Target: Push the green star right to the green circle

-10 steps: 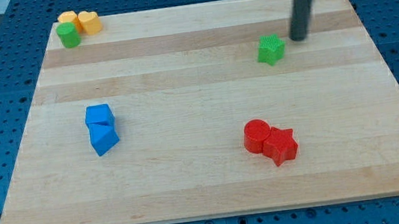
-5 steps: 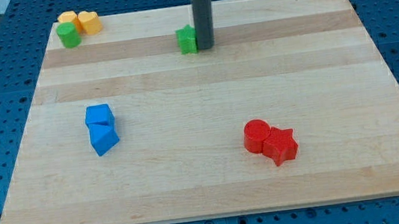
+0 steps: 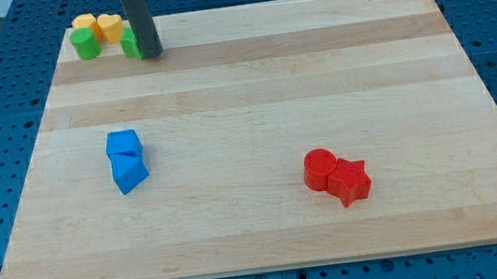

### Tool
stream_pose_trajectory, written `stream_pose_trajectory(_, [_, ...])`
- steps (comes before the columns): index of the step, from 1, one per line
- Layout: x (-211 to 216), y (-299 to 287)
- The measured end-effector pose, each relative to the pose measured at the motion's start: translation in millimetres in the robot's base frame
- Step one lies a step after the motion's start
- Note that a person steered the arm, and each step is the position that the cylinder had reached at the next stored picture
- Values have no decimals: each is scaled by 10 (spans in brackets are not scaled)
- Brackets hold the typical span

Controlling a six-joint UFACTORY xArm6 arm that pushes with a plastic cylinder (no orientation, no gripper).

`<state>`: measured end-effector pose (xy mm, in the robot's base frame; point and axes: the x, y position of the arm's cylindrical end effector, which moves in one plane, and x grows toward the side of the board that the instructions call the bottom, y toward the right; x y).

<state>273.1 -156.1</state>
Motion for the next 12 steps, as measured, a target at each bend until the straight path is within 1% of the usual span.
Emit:
stream_pose_trajectory(2, [-10, -155])
stream_pose_trajectory(3, [-42, 185])
stream_pose_trajectory(4, [-101, 151])
stream_pose_trajectory(7, [-101, -405])
stream_pose_trajectory(8, [-101, -491])
stream_pose_trajectory(9, [-102, -82])
stream_pose_trajectory(10, [-273, 252])
stream_pose_trajectory(11, [-401, 166])
stream_pose_trajectory(12, [-407, -62])
